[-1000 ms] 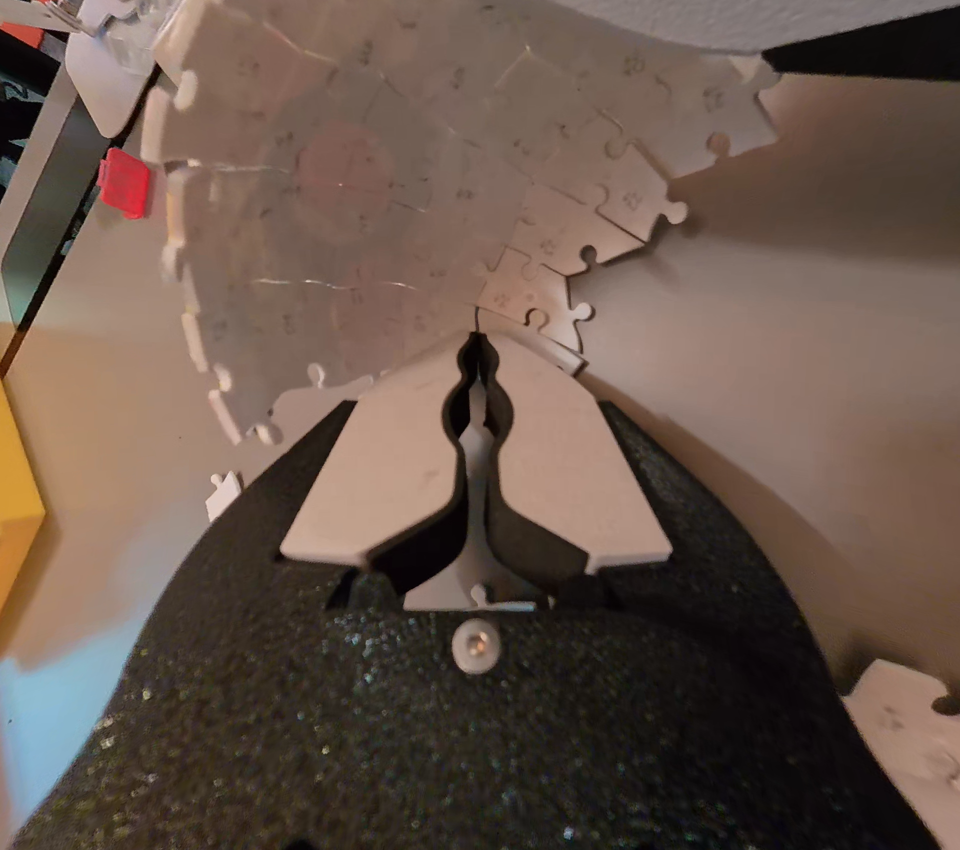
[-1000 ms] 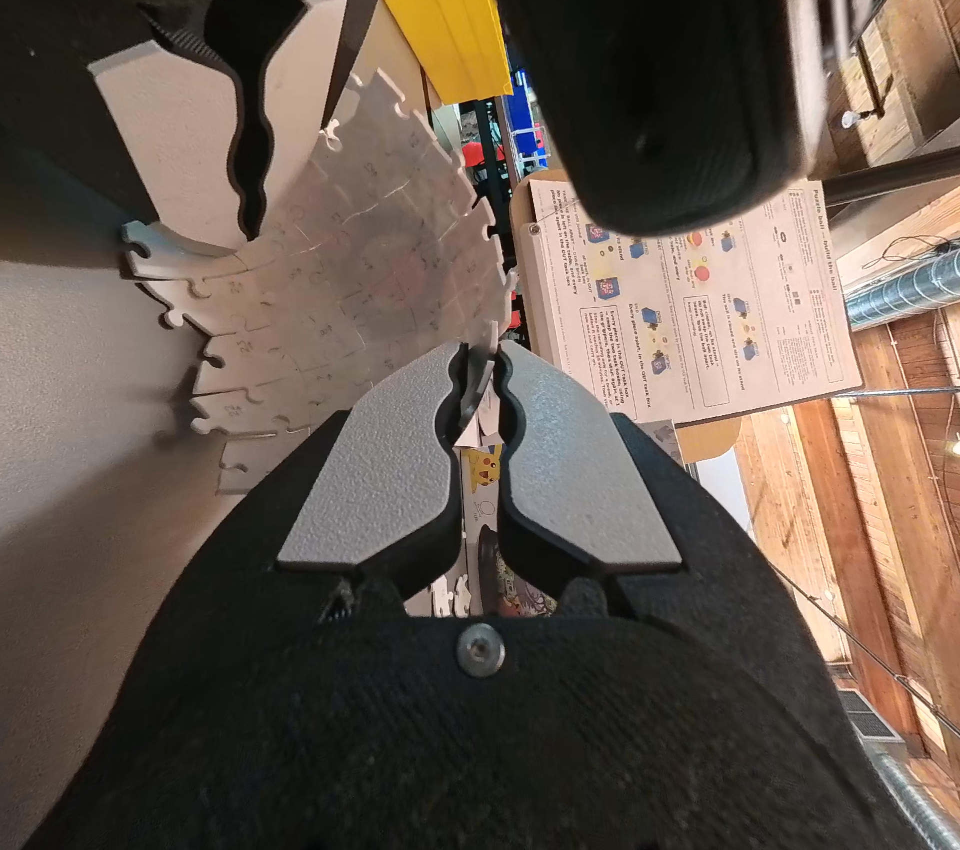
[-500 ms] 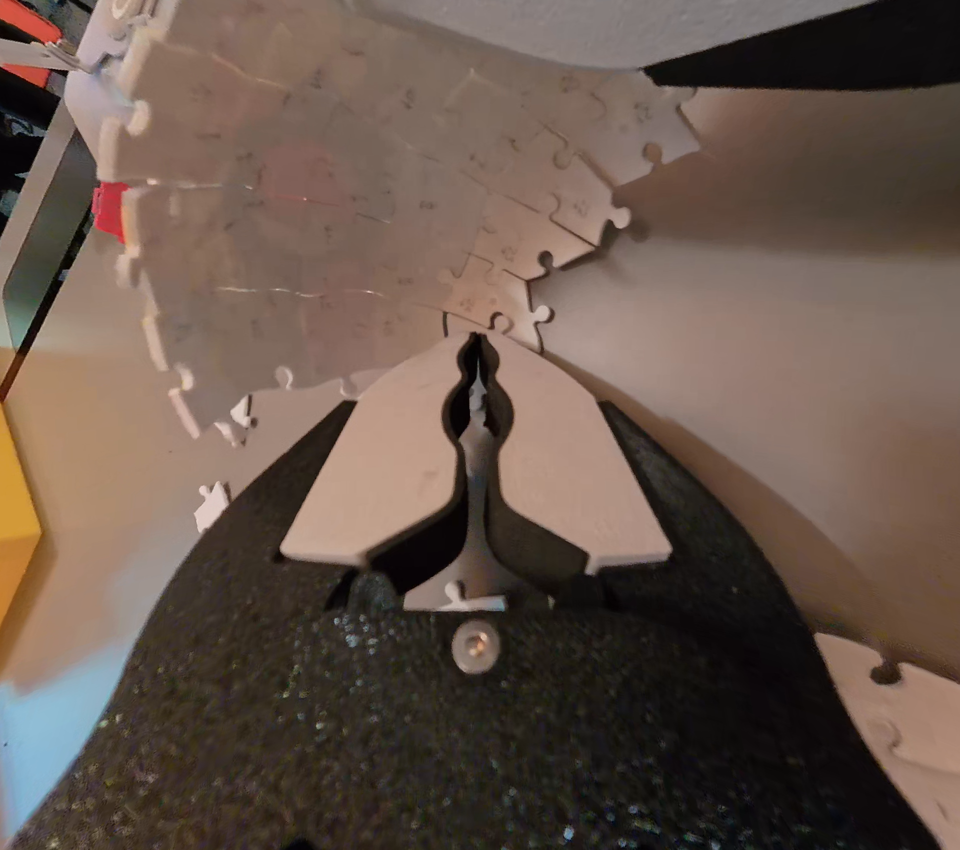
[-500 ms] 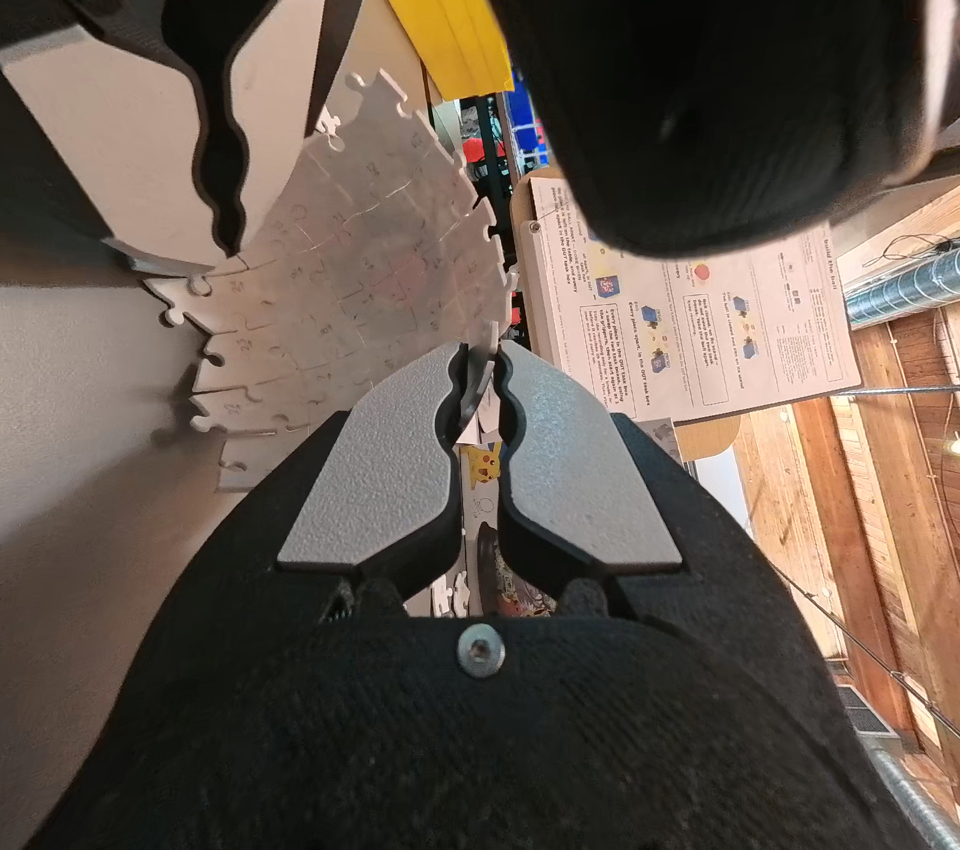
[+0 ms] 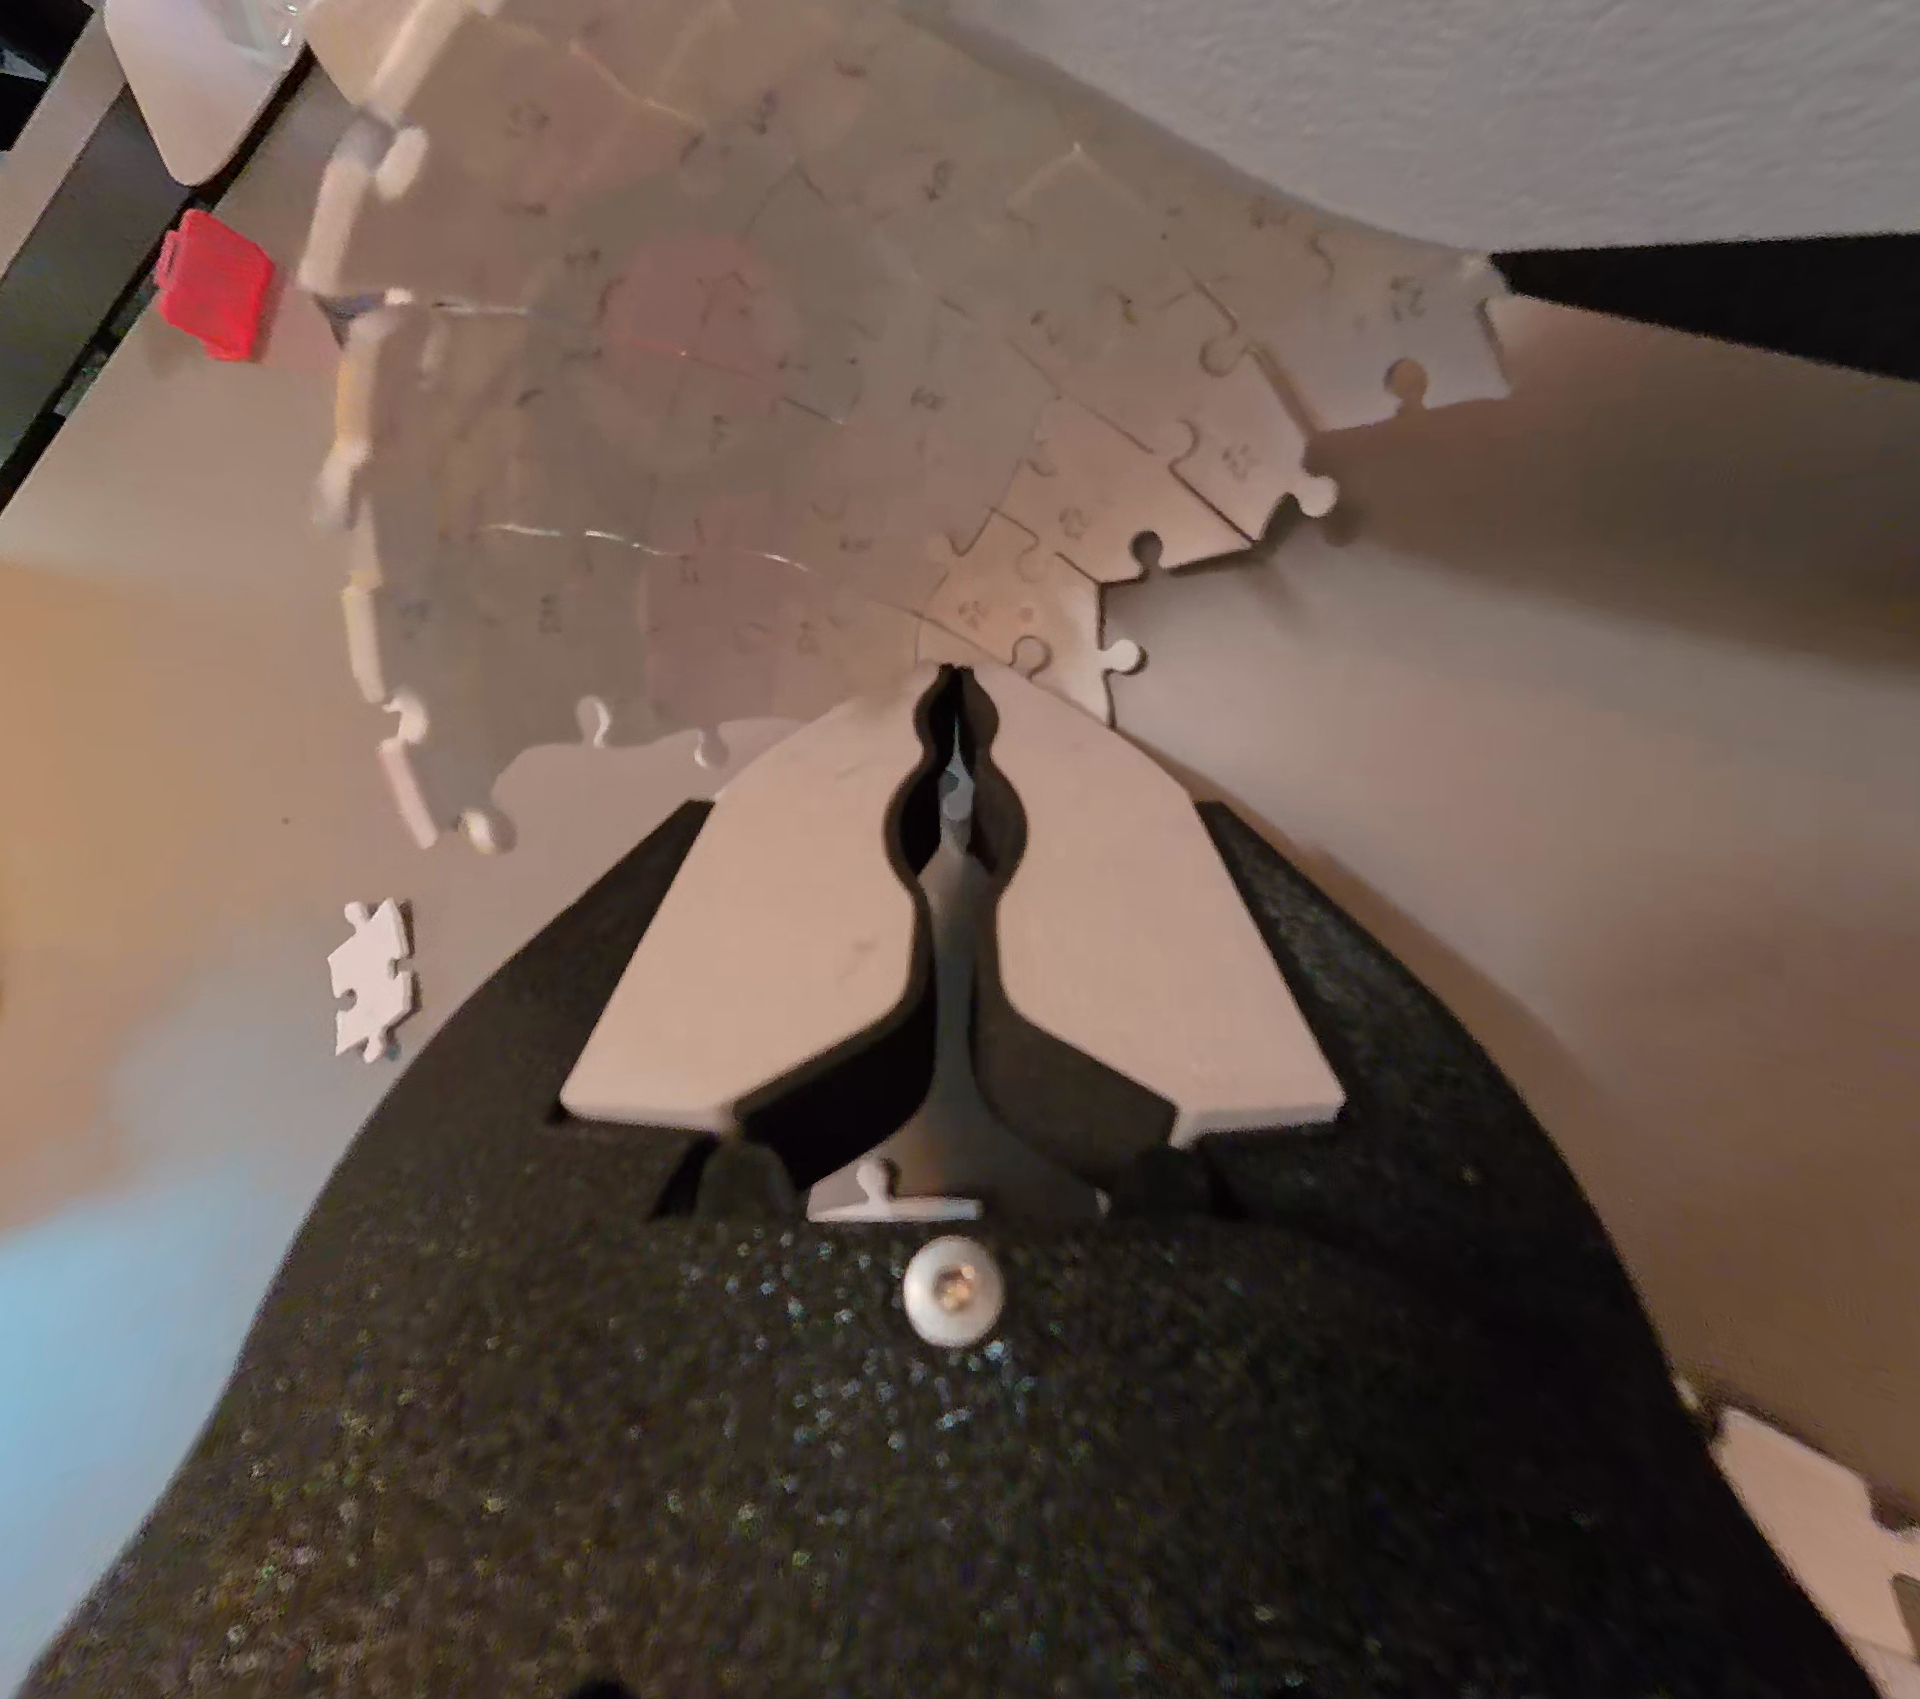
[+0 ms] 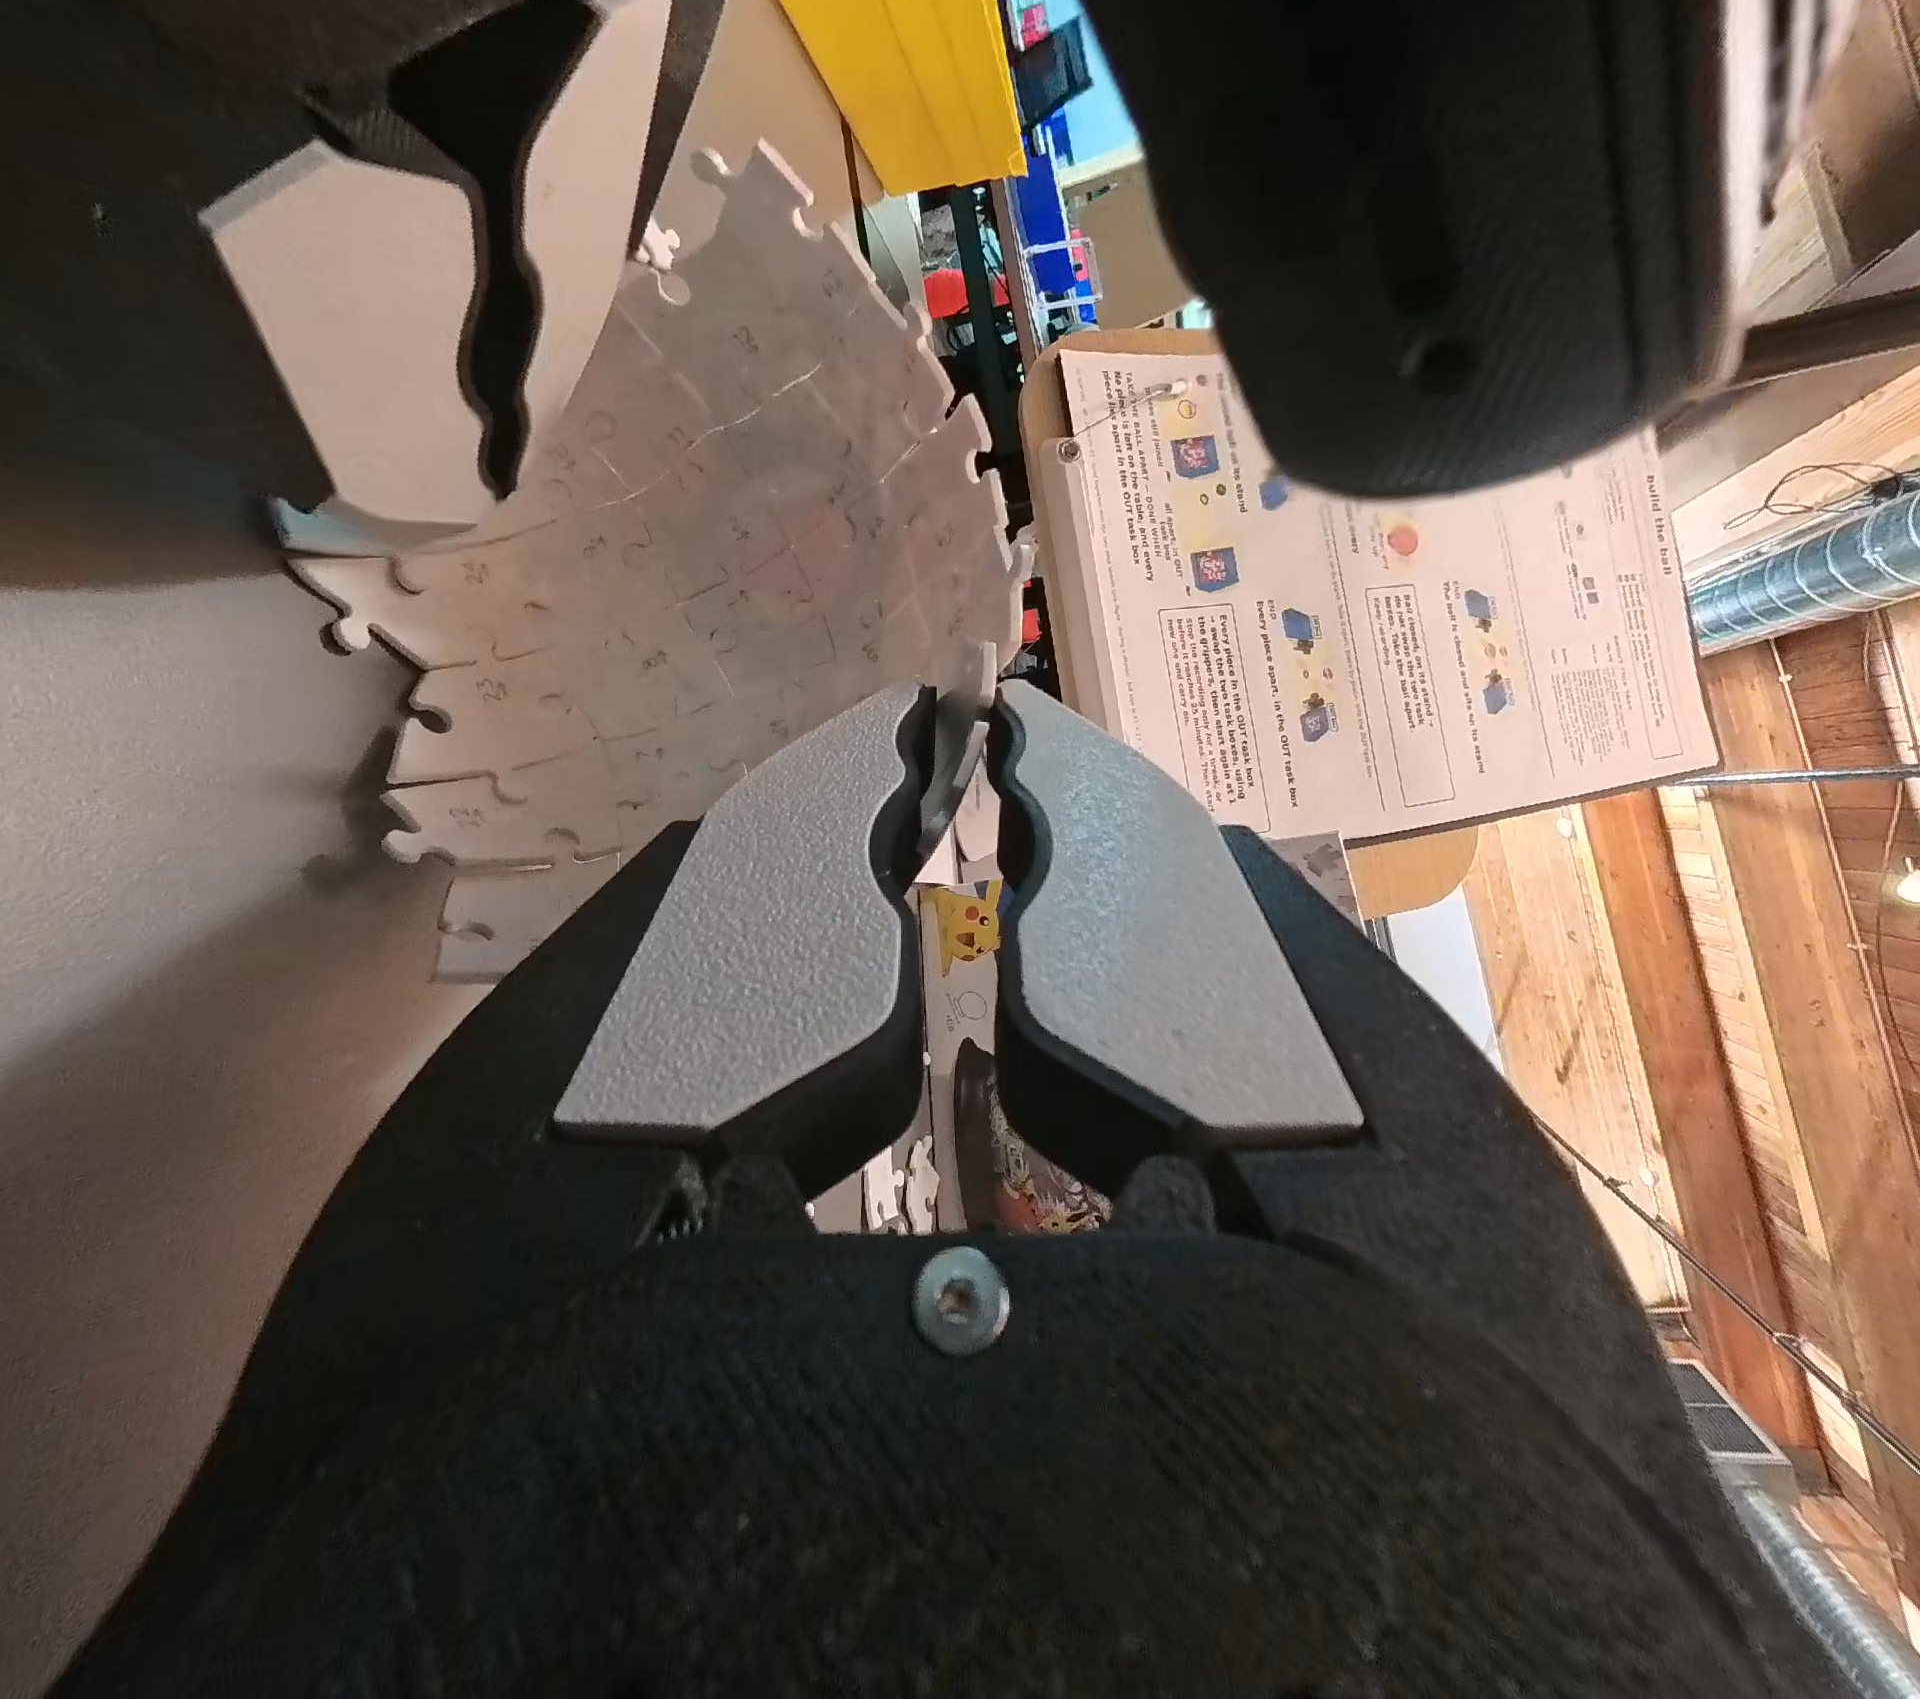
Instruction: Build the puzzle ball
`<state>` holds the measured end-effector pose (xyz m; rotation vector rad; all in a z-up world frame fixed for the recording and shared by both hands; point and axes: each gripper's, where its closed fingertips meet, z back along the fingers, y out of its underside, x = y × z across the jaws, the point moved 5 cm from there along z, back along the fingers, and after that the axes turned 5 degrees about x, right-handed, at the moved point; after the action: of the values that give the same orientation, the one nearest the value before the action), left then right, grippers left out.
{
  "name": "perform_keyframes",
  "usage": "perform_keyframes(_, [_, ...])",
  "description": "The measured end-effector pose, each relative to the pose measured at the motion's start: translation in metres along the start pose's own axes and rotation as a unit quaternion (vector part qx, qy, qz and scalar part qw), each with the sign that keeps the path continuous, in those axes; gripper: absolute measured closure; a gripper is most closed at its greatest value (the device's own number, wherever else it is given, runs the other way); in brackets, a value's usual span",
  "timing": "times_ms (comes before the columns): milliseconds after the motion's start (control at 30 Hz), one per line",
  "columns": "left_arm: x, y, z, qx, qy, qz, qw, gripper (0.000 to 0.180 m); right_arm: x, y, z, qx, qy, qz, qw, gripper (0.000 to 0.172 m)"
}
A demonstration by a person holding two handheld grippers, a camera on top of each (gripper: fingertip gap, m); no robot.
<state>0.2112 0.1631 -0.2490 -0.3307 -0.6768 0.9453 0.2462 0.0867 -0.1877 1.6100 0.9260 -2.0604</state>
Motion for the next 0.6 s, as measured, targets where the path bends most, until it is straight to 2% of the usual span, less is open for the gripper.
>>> perform_keyframes(400, [-0.0037, -0.0025, -0.0001, -0.018, 0.015, -0.017, 1.000, 0.180, -0.0001, -0.0016, 0.0006, -0.003, 0.000, 0.000, 1.000, 0.163])
perform_keyframes(600, [-0.0016, -0.0030, -0.0022, -0.015, 0.035, 0.019, 0.999, 0.180, 0.0004, -0.0010, 0.0001, 0.000, -0.001, 0.001, 1.000, 0.163])
